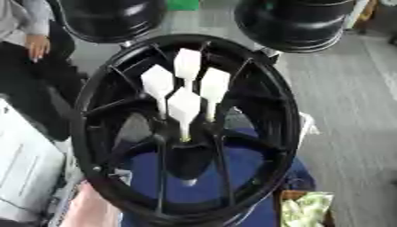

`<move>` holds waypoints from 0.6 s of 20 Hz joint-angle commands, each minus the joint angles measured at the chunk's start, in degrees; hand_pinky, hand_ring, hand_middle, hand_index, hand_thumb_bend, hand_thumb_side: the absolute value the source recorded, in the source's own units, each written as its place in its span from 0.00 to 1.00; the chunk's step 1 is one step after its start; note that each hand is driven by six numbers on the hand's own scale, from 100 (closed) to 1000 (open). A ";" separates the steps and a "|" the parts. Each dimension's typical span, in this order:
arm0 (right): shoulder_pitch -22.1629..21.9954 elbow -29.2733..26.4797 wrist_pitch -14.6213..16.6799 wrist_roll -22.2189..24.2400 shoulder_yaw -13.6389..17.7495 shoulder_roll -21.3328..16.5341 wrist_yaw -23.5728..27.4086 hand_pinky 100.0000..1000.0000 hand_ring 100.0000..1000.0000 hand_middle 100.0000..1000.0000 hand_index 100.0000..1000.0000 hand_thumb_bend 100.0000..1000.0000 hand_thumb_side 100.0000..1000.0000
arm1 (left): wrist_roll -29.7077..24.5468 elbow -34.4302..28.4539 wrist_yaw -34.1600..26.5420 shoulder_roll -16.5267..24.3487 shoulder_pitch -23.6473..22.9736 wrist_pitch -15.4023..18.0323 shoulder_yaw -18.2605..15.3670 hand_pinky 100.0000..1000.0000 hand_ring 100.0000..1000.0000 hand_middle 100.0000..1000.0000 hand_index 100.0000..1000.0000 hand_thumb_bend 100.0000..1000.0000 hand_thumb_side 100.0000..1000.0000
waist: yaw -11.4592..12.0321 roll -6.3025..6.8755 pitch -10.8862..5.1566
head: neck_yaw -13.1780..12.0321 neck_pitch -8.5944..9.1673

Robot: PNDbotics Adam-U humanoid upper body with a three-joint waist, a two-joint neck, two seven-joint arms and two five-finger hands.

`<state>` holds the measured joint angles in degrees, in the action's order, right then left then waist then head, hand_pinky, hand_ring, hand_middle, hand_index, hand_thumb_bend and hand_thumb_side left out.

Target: Pull the pin out of the wheel hub.

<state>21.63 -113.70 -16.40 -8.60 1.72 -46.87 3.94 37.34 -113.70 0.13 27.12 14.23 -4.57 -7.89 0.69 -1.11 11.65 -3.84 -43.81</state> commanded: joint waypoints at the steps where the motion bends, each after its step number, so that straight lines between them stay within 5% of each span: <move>1: 0.73 -0.89 -0.05 0.10 0.54 -1.99 -0.32 0.86 0.64 0.77 0.83 0.00 0.43 | -0.10 -0.90 0.40 0.96 0.51 0.10 -0.34 0.55 1.00 0.70 0.71 0.47 0.67 | 0.00 -0.14 -1.65 | 0.08 -0.31; 12: 0.93 -0.89 -0.01 0.15 0.52 -2.02 -0.36 0.86 0.64 0.78 0.83 0.00 0.43 | -0.10 -0.90 0.43 1.03 0.58 0.11 -0.32 0.55 1.00 0.70 0.71 0.47 0.67 | -0.12 -0.10 -1.61 | 0.09 -0.31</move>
<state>21.68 -113.70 -16.49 -8.50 1.72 -46.87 3.92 37.34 -113.70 0.24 27.12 14.23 -4.57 -7.89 0.68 -1.11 11.65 -3.84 -43.81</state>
